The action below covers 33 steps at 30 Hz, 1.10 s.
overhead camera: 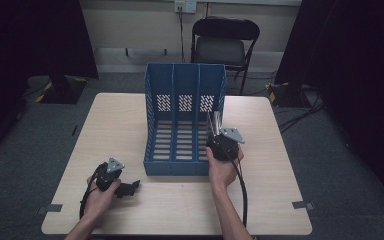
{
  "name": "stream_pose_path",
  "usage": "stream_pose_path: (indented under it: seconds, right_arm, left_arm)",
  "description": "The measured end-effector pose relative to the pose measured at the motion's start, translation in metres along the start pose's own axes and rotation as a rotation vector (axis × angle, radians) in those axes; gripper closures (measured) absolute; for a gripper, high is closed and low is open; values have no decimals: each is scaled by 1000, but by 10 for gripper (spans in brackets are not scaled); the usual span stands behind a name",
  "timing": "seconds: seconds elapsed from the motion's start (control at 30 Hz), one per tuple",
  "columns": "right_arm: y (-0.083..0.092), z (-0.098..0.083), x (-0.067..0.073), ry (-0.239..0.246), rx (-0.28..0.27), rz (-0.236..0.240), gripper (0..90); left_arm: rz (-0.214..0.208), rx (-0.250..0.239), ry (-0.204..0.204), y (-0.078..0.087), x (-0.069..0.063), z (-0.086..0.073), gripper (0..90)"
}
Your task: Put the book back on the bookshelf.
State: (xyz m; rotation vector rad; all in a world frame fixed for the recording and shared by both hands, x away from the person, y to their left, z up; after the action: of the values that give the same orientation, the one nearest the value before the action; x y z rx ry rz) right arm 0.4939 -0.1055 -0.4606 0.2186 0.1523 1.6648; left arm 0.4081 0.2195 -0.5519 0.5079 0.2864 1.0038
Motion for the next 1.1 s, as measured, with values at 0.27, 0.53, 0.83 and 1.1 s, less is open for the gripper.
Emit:
stream_pose_path:
  seconds: [0.27, 0.53, 0.83, 1.1]
  right_arm:
    - [5, 2, -3, -4, 6, -4, 401]
    - [13, 3, -2, -35, 9, 74, 321]
    - [25, 11, 3, -34, -3, 175, 247]
    - [34, 18, 0, -45, 10, 235, 169]
  left_arm:
    - [1, -1, 0, 0, 0, 0, 0]
    - [1, -1, 1, 0, 0, 0, 0]
    - [0, -1, 0, 0, 0, 0, 0]
    - [0, 0, 0, 0, 0, 0, 0]
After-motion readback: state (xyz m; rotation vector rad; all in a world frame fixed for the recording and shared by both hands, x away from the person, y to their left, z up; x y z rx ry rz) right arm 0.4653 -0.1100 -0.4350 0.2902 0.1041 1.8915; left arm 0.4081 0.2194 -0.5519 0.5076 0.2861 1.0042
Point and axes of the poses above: each handheld gripper's, and its own axes: y roughly backward along the jaws, z roughly out of its top, x roughly to its left, the point moved 7 cm from there along -y, roughly forward along the jaws, and after that the axes turned 13 degrees about -x, right-handed, at the moved point
